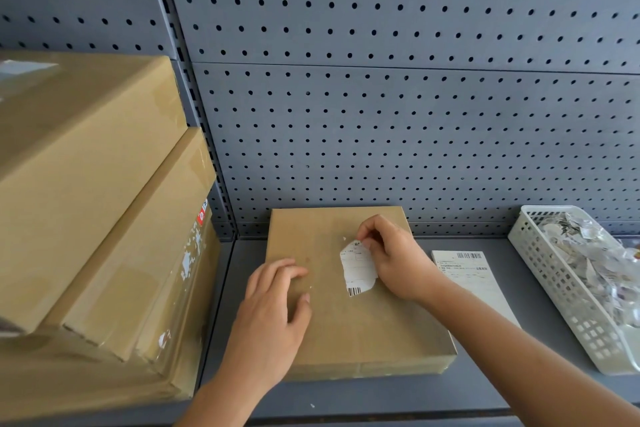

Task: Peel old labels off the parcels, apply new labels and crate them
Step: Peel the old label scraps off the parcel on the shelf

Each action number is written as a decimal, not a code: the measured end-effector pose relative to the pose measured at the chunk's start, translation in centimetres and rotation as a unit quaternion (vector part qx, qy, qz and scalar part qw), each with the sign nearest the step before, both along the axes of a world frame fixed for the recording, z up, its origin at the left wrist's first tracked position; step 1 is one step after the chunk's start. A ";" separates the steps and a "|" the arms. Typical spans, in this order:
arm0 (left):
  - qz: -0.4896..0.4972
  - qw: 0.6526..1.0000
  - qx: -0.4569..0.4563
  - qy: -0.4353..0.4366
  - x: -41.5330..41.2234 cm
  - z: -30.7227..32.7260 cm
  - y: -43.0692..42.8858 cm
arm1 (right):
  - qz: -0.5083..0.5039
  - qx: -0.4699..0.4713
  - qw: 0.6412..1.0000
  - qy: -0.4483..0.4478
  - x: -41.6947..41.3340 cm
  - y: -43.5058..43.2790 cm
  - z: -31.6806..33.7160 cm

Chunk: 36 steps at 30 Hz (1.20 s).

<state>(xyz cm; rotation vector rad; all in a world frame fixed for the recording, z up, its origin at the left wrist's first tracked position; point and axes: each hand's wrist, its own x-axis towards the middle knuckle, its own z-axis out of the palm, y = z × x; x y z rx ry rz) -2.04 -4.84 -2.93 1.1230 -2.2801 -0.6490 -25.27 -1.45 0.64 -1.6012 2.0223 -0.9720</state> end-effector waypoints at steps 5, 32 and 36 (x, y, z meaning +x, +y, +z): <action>-0.001 1.000 0.002 -0.004 -0.1 0.1 0.0 | 0.000 -0.024 0.995 -0.096 0.3 1.8 1.0; -0.003 1.000 0.000 -0.008 0.0 0.1 -0.1 | 0.005 0.006 0.951 -0.309 -0.4 2.3 2.0; -0.003 1.000 -0.001 -0.008 0.1 0.1 -0.1 | -0.011 -0.028 0.928 -0.371 -0.8 2.9 1.7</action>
